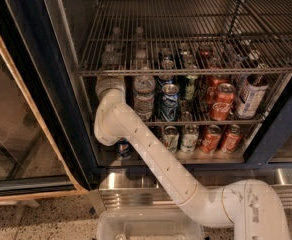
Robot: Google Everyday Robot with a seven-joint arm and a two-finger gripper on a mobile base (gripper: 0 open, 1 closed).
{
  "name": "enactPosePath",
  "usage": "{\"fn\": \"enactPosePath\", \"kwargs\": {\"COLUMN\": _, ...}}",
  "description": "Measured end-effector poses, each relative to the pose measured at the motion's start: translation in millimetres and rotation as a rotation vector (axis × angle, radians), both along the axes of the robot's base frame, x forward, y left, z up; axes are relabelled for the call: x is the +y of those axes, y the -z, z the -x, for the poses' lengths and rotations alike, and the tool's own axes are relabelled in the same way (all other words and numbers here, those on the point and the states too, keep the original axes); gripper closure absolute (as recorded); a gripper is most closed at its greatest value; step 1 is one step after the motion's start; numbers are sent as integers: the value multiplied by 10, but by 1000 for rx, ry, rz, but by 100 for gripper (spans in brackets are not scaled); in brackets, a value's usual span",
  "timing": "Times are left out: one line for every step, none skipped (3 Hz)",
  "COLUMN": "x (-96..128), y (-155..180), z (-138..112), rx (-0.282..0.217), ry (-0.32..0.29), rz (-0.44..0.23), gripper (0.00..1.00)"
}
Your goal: Pick water bottle from middle shelf of fridge
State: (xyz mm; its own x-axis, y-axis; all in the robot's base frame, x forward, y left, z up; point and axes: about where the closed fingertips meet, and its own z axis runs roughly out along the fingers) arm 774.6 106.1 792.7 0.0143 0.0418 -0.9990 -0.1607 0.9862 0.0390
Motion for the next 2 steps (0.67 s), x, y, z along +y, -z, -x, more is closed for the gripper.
{"fn": "enactPosePath", "kwargs": {"x": -5, "y": -15, "z": 145, "rx": 14, "ry": -29, "rz": -14, "gripper": 100}}
{"fn": "enactPosePath", "kwargs": {"x": 39, "y": -86, "z": 368, "rx": 26, "ry": -64, "rz": -21, "gripper": 100}}
